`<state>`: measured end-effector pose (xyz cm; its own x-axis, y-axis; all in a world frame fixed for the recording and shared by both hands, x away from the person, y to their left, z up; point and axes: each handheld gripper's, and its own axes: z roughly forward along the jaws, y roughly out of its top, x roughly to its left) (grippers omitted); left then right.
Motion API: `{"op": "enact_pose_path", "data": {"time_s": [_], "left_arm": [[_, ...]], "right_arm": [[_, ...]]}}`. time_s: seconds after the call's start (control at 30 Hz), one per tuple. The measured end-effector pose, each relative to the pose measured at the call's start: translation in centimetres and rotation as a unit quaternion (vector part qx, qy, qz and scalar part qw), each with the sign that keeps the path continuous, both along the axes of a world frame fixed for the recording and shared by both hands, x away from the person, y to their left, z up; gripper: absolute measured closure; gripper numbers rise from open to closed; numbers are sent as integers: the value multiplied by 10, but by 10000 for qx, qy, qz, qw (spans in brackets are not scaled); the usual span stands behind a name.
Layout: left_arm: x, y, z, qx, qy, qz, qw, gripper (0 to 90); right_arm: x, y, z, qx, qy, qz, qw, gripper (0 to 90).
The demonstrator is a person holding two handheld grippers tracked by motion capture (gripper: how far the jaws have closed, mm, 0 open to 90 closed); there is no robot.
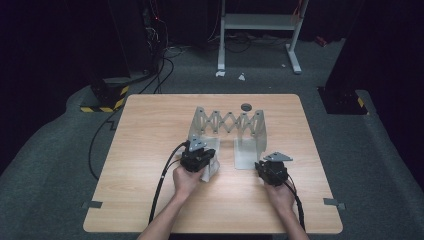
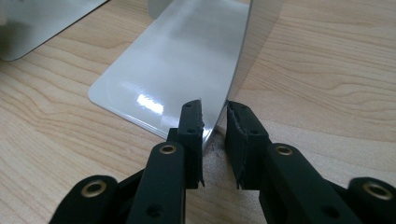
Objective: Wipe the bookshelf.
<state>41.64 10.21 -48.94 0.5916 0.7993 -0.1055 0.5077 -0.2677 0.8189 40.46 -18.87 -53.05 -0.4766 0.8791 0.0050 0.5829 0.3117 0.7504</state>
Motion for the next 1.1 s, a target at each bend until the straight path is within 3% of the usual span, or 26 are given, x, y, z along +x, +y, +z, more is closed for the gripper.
{"op": "enact_pose_path", "data": {"time_s": [0.1, 0.2, 0.33, 0.43, 0.5, 0.57, 0.67, 0.9, 1.1], "left_arm": [[6, -2, -12, 282, 144, 62, 9995, 863], [8, -1, -16, 352, 253, 96, 9990, 844], [0, 1, -14, 372, 260, -32, 9990, 690], [-4, 3, -14, 546, 365, -98, 9978, 638], [-4, 2, -16, 722, 394, -82, 9966, 664], [-1, -1, -19, 891, 460, -107, 9949, 751], [6, -6, -25, 978, 573, -42, 9935, 835], [17, -8, -27, 1023, 528, 251, 9930, 854], [23, 0, -28, 921, 539, 428, 9934, 856]], "right_arm": [[0, 0, 0, 7, 5, 5, 10000, 761], [0, -1, 0, 16, 13, 8, 10000, 762], [0, -1, 0, 29, 21, 5, 10000, 761], [0, -1, 0, 34, 25, 7, 10000, 761], [0, -1, 0, 28, 18, 12, 10000, 761], [0, -1, 0, 34, 25, 6, 10000, 761], [0, -1, 0, 34, 26, 8, 10000, 761], [0, -1, 0, 33, 23, 16, 10000, 761], [0, 0, 0, 19, 12, 28, 10000, 762]]}}
